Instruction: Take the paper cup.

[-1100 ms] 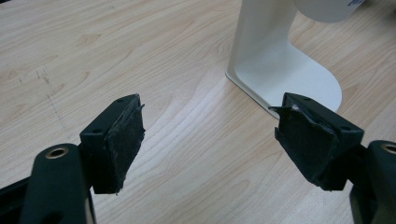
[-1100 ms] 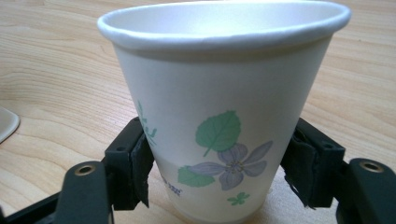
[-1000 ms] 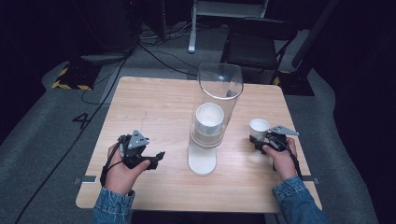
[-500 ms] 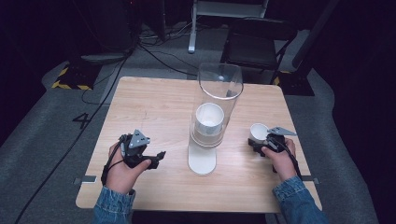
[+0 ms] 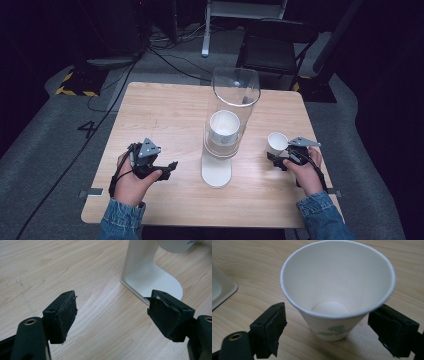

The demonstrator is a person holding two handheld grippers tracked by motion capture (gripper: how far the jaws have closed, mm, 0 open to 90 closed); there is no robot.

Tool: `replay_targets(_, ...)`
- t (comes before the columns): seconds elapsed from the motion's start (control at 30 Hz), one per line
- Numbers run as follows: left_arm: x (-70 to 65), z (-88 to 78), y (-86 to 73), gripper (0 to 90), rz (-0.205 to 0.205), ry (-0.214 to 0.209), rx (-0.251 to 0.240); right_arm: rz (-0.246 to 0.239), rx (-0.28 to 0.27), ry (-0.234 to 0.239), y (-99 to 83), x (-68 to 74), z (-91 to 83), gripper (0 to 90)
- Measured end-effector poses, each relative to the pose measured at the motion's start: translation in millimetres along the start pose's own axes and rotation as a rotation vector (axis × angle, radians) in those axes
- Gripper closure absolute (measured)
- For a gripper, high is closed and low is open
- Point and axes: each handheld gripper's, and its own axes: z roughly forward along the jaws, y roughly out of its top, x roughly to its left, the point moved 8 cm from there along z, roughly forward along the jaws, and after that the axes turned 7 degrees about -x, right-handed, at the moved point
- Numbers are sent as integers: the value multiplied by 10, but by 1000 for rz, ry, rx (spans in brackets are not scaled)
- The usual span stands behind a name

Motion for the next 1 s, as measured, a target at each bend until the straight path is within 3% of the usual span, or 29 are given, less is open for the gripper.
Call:
replay_targets(0.13,19,10,17,231,0,3,-6,19,-30,-7,52,-42,-145,158)
replay_targets(0.27,14,16,17,231,-2,1,-5,15,-39,-3,90,-53,-264,158)
replay_targets(0.4,22,-2,14,231,1,0,0,10,-82,10,212,-29,-455,158)
replay_targets(0.67,46,-7,27,231,-9,8,-6,-20,-110,62,362,145,-690,158)
replay_targets(1.0,19,18,24,231,1,-3,1,-94,-102,145,431,520,-834,161)
